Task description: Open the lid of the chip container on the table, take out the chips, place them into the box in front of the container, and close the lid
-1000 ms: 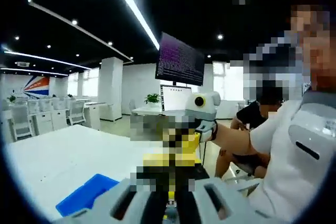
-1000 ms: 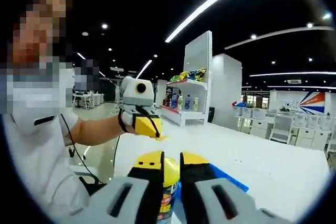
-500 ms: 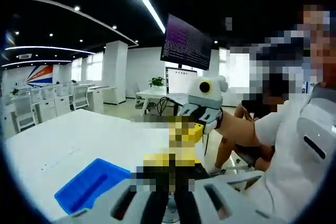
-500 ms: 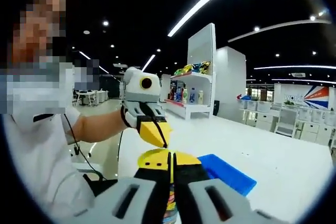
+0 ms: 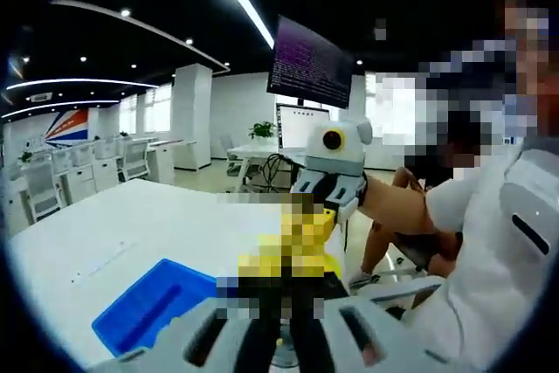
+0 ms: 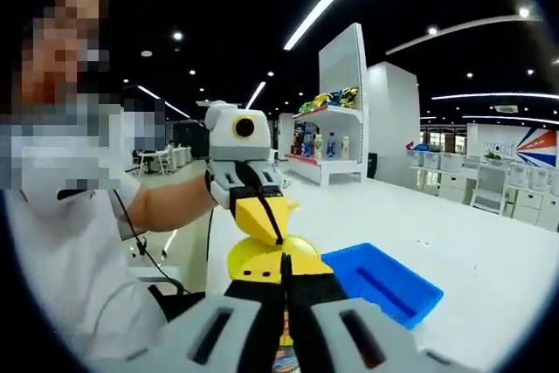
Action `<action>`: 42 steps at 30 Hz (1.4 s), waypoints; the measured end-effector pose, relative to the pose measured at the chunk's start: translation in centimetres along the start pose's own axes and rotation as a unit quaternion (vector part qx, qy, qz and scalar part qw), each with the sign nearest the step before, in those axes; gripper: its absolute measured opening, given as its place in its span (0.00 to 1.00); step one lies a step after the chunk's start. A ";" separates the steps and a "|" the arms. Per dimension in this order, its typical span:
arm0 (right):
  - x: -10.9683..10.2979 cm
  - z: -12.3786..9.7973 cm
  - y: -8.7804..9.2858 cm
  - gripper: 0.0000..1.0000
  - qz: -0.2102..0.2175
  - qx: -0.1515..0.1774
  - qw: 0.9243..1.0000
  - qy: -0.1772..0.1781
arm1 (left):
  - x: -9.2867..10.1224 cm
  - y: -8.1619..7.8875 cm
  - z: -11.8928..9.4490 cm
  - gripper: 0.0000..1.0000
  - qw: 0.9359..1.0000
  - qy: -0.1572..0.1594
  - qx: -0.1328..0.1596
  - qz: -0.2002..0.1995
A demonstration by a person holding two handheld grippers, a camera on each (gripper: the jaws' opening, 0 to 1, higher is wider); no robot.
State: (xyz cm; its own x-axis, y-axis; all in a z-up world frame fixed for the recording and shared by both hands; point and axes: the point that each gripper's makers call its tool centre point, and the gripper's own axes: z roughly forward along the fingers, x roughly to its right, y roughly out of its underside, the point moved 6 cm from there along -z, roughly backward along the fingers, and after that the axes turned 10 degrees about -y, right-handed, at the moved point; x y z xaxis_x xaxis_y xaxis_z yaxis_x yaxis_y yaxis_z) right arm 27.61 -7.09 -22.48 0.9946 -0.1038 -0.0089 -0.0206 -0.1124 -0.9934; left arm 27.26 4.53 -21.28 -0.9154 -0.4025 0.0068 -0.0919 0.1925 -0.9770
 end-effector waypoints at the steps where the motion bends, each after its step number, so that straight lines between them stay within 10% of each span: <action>1: 0.0 0.0 0.0 0.01 0.002 0.000 1.000 -0.002 | 0.0 0.0 0.0 0.02 1.000 0.000 0.001 0.002; 21: 0.0 0.0 -0.1 0.01 0.010 -0.023 1.000 -0.005 | -0.2 0.3 -0.1 0.01 1.000 -0.001 -0.001 0.005; 22: -0.1 0.0 -0.2 0.01 0.010 -0.024 1.000 -0.006 | -0.1 2.0 -0.6 0.01 0.998 0.004 -0.065 0.005; 24: -0.1 -0.1 -0.2 0.01 0.008 -0.029 1.000 -0.007 | -0.4 1.4 0.1 0.01 1.000 0.004 -0.004 0.001; 42: 0.0 -0.6 0.3 0.00 0.032 0.008 0.999 -0.017 | -0.8 1.0 -0.2 0.01 0.999 0.016 0.031 0.002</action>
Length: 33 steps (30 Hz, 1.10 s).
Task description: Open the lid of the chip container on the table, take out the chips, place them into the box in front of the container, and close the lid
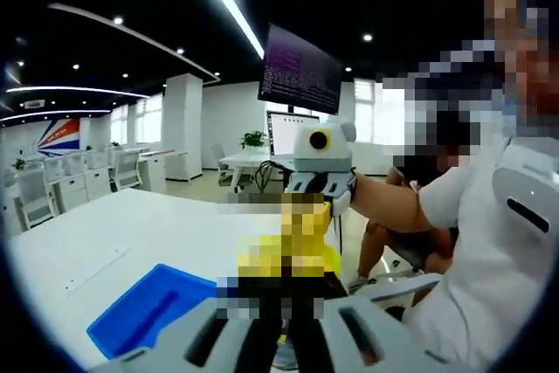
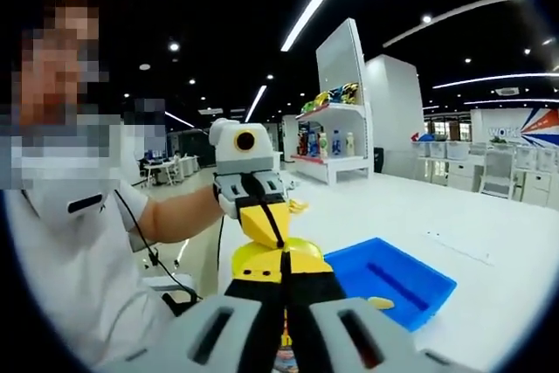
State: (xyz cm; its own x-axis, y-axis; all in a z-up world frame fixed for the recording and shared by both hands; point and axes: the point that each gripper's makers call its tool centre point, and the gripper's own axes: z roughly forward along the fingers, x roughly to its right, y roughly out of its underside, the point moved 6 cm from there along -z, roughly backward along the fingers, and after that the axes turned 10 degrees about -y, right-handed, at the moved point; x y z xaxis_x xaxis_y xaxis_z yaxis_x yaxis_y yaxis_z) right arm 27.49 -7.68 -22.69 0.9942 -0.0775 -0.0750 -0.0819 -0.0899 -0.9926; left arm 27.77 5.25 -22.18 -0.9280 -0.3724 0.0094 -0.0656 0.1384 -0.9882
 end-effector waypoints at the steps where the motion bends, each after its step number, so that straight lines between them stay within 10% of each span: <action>1: 0.0 0.0 0.0 0.00 -0.001 0.001 1.000 0.001 | 0.1 0.0 0.0 0.01 1.000 0.000 0.001 0.000; 16: -0.4 0.0 0.2 0.01 -0.011 0.022 0.999 0.023 | 0.4 0.3 0.0 0.04 0.998 0.008 0.056 0.010; 20: -0.6 -0.2 0.4 0.02 -0.044 0.040 0.998 0.016 | 0.5 0.6 -0.2 0.22 0.997 0.022 0.077 0.005; 23: -0.6 -0.6 -0.1 0.23 -0.039 0.081 0.996 0.008 | 0.4 0.5 -0.5 0.34 0.996 0.012 0.092 0.019; 30: 1.6 -3.8 0.5 0.24 -0.014 0.144 0.986 0.080 | -0.7 0.3 -4.2 0.54 0.985 -0.031 0.143 0.091; 33: 2.3 -4.6 1.2 0.28 -0.015 0.148 0.983 0.109 | -1.5 1.8 -5.6 0.62 0.987 -0.057 0.116 0.100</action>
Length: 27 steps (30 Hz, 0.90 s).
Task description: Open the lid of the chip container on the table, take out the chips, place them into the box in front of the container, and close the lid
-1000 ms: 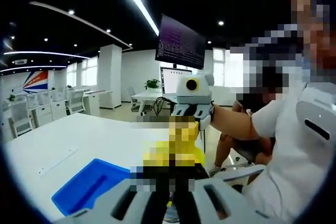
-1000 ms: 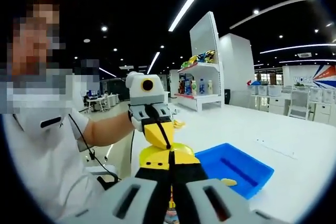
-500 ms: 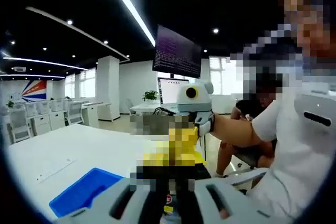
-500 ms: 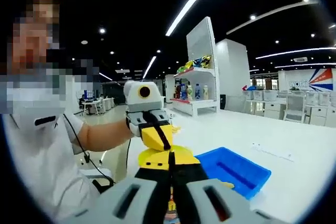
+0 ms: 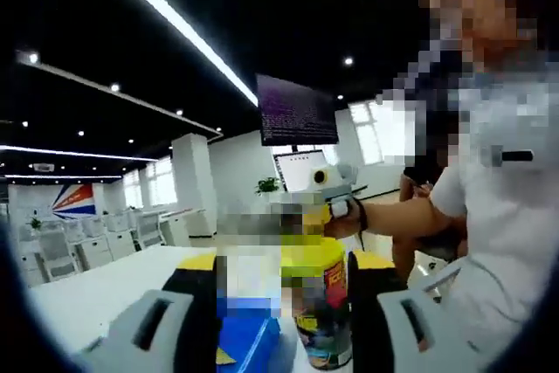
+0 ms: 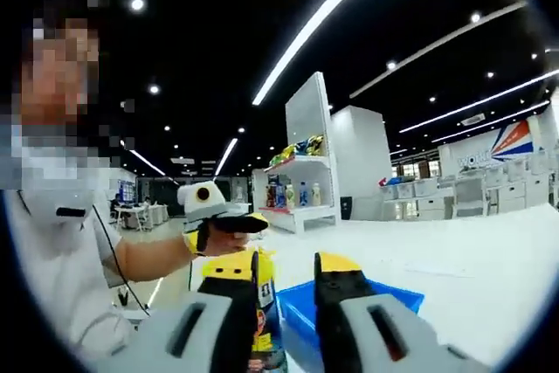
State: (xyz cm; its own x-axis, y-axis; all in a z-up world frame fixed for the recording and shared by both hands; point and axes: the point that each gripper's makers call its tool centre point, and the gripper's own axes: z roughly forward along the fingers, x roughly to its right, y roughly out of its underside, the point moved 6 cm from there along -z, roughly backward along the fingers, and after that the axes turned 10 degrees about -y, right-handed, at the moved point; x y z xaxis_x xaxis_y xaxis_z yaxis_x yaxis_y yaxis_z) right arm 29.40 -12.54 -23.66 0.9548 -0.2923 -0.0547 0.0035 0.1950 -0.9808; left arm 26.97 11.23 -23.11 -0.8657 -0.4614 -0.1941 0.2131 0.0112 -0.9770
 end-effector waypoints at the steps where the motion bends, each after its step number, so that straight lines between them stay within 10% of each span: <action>1: 0.5 -0.4 0.4 0.28 -0.001 -0.005 1.000 0.014 | -0.6 0.8 -0.8 0.62 1.000 -0.014 -0.011 0.003; 7: 3.4 -2.5 3.2 0.46 -0.108 -0.045 0.985 0.125 | -3.5 5.9 -4.3 0.56 0.989 -0.113 -0.086 -0.027; 15: 4.5 -3.1 8.4 0.51 -0.118 -0.116 0.977 0.138 | -5.7 12.4 -6.7 0.62 0.967 -0.214 -0.133 -0.049; 27: 5.1 -1.6 13.4 0.52 -0.084 -0.187 0.974 0.095 | -5.6 15.8 -3.4 0.62 0.964 -0.209 -0.142 -0.080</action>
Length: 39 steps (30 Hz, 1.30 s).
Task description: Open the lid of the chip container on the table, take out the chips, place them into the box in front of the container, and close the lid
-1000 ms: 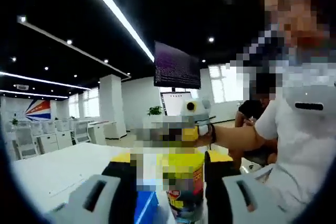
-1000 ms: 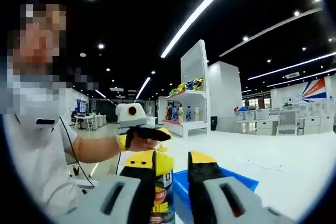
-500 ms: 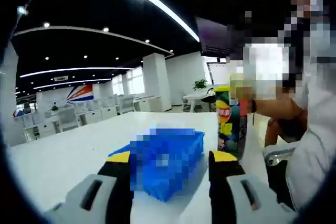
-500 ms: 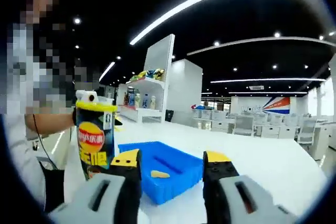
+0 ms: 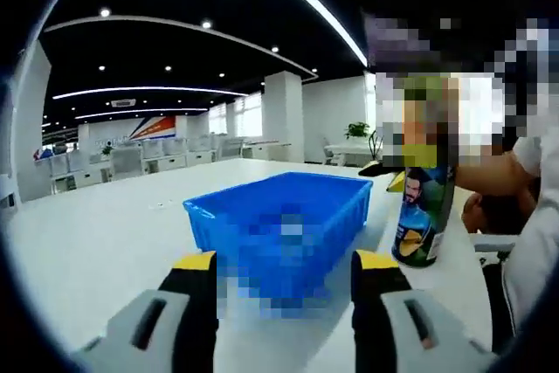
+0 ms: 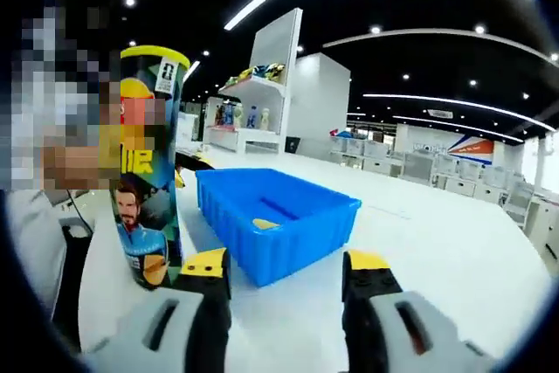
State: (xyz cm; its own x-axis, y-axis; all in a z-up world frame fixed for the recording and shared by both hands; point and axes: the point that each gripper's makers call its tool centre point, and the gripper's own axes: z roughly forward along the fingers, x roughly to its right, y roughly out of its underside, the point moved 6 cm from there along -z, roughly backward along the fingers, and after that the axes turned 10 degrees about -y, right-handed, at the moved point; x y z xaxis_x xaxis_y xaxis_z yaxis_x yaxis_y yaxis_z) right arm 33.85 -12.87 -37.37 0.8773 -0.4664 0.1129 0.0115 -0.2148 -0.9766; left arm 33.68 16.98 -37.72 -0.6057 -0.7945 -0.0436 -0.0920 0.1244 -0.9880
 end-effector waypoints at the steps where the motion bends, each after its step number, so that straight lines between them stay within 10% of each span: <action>1: 0.0 0.3 0.1 0.54 -0.006 -0.004 1.000 0.000 | 0.2 0.3 0.4 0.62 1.000 0.005 -0.005 -0.003; 3: 0.3 0.8 -0.4 0.55 -0.055 0.013 0.998 0.013 | 0.4 0.7 0.9 0.62 1.000 0.012 -0.008 -0.004; 26: 0.6 5.2 1.5 0.58 0.031 -0.003 0.999 -0.031 | -0.2 1.6 3.3 0.60 1.000 -0.010 -0.013 -0.007; 39: 1.0 5.1 2.4 0.37 0.017 -0.026 1.000 0.001 | -0.3 1.9 3.0 0.47 0.999 -0.022 -0.033 -0.006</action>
State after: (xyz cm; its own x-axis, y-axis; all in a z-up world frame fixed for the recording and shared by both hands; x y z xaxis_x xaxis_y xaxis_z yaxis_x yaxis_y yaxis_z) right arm 37.18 -9.41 -40.53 0.8763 -0.4751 0.0802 -0.0431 -0.2431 -0.9690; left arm 36.03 15.73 -40.06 -0.5687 -0.8216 -0.0403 -0.1509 0.1524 -0.9767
